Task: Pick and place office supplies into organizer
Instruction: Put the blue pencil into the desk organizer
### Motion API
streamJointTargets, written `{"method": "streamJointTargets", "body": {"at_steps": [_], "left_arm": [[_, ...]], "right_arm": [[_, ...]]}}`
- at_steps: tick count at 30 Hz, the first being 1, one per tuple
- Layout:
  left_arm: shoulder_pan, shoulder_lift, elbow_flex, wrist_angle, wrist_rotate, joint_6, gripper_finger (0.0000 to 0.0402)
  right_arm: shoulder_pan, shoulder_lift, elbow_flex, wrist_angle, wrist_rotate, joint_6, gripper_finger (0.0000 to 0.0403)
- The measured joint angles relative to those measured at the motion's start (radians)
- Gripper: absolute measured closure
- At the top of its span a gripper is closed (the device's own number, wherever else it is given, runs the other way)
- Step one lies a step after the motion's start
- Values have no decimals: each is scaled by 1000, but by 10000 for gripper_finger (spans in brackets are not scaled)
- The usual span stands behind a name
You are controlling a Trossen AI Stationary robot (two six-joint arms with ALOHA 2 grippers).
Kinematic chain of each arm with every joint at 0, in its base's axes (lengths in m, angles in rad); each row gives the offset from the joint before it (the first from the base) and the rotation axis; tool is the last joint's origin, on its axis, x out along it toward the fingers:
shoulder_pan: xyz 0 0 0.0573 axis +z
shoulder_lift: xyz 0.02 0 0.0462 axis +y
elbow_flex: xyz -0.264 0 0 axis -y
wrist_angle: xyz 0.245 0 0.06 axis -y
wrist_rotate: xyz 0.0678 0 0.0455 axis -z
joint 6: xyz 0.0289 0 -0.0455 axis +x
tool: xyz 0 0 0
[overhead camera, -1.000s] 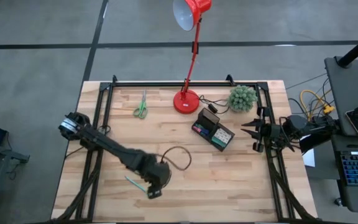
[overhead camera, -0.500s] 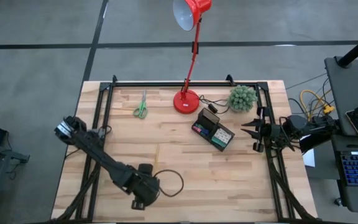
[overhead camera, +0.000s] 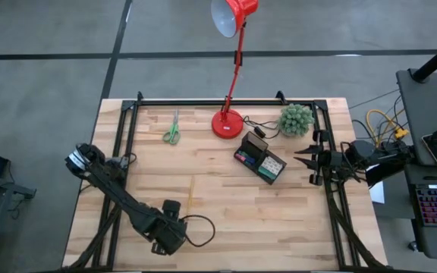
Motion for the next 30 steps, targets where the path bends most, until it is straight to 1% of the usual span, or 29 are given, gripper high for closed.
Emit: {"method": "streamJointTargets", "body": {"at_steps": [3, 8, 12, 16, 19, 23, 30], "left_arm": [[-1, 26, -3, 3, -15, 34, 159], [-1, 83, -1, 8, -3, 46, 159], [0, 96, 2, 9, 4, 56, 159], [0, 99, 2, 12, 4, 97, 159], [3, 99, 2, 18, 7, 156, 159], [15, 100, 0, 38, 31, 225, 160], [46, 101, -2, 47, 92, 220, 160]], "right_arm": [[0, 0, 0, 0, 0, 0, 346], [0, 0, 0, -3, 0, 0, 346], [0, 0, 0, -3, 0, 0, 346], [0, 0, 0, -2, 0, -8, 346], [0, 0, 0, -1, 0, -9, 346], [0, 0, 0, -1, 0, -9, 346], [0, 0, 0, 0, 0, -9, 346]]}}
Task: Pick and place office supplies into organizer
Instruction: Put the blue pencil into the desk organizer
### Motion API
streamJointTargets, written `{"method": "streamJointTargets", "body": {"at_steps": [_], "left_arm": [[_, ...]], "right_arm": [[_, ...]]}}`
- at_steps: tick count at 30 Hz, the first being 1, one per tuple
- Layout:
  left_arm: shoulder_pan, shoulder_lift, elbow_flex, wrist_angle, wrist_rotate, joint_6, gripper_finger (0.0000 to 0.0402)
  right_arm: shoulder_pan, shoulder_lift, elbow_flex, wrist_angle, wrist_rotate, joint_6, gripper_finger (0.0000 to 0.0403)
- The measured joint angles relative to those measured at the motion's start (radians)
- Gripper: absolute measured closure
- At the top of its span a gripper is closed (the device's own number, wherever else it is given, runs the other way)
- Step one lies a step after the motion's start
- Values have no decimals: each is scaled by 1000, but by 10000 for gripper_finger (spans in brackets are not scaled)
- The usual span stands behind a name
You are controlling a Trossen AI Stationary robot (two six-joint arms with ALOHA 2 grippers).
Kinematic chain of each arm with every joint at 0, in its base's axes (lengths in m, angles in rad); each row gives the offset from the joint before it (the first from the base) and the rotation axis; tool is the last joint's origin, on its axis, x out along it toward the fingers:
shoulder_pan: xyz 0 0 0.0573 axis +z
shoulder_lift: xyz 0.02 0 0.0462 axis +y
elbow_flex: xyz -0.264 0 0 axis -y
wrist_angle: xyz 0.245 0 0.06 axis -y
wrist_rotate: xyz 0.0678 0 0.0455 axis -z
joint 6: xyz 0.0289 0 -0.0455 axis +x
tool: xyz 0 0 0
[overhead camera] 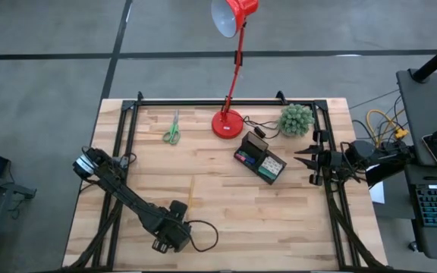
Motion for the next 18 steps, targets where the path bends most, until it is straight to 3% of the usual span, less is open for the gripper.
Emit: {"method": "streamJointTargets", "body": {"at_steps": [13, 18], "left_arm": [[16, 1, 0, 9, 47, 54, 162], [16, 1, 0, 17, 50, 61, 198]], "right_arm": [[0, 0, 0, 0, 0, 35, 346], [0, 0, 0, 0, 0, 35, 346]]}}
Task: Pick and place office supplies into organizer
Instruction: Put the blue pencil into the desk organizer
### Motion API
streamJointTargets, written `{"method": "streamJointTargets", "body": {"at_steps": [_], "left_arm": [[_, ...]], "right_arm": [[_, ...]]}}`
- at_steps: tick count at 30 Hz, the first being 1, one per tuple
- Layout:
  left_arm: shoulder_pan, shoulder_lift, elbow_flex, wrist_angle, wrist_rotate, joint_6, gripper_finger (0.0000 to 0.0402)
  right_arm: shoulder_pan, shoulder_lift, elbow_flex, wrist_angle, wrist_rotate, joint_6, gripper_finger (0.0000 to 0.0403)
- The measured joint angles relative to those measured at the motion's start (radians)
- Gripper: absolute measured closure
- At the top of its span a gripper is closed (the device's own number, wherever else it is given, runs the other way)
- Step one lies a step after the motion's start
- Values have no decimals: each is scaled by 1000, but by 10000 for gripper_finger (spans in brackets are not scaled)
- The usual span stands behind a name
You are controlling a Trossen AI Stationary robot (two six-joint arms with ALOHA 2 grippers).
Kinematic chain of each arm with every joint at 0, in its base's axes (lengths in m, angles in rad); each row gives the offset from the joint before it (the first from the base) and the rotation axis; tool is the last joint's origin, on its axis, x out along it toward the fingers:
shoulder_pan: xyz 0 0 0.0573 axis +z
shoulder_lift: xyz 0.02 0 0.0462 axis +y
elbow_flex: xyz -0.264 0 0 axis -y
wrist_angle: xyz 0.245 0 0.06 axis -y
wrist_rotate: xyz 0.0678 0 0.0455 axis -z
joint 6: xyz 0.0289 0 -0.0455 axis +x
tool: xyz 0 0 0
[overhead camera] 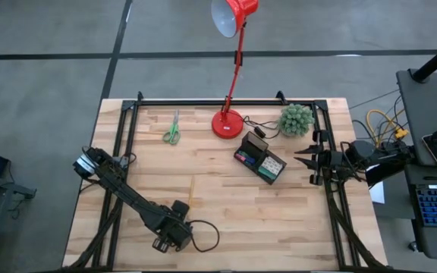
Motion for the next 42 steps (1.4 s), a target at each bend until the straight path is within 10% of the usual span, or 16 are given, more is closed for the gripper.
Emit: {"method": "streamJointTargets", "body": {"at_steps": [24, 42], "left_arm": [[0, 0, -29, 77, -8, 21, 391], [0, -14, -12, 59, -5, 18, 397]], "right_arm": [[0, 0, 0, 0, 0, 0, 346], [0, 0, 0, 1, 0, 0, 346]]}}
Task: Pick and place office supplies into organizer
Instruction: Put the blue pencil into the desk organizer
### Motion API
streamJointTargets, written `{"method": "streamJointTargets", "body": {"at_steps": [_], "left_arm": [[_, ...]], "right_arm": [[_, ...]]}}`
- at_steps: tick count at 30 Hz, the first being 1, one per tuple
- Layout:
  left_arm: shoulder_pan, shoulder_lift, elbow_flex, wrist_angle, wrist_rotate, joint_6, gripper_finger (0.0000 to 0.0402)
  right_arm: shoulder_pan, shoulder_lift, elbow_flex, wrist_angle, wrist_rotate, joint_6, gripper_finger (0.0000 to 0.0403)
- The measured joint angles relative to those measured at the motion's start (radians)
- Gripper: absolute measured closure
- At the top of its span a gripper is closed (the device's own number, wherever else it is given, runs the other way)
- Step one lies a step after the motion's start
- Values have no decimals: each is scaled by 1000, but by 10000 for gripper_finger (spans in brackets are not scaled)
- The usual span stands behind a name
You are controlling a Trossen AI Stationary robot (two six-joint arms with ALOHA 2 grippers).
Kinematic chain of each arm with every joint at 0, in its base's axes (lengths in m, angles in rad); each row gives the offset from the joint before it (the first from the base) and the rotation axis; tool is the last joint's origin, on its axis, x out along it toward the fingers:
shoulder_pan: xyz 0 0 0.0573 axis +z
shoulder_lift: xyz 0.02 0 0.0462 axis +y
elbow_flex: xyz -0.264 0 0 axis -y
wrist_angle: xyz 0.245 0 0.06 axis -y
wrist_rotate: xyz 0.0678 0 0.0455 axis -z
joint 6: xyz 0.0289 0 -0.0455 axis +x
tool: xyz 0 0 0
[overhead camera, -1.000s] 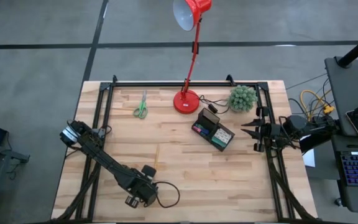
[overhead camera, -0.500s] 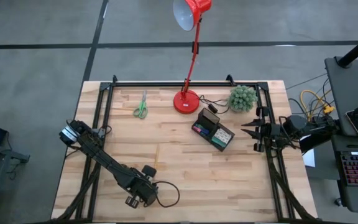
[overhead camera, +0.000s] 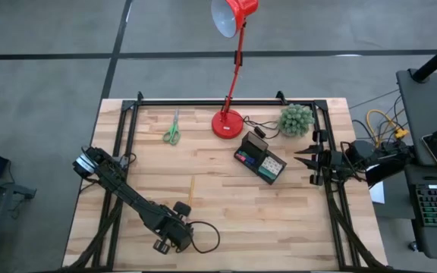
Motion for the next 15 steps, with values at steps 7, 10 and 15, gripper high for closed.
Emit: {"method": "streamJointTargets", "body": {"at_steps": [7, 10, 15], "left_arm": [[-2, -16, 11, 12, 11, -2, 398], [-1, -17, 14, 7, 6, -2, 398], [-1, -22, 15, 5, 5, -2, 398]], "right_arm": [[0, 0, 0, 0, 0, 0, 346], [0, 0, 0, 0, 0, 0, 346], [0, 0, 0, 0, 0, 0, 346]]}}
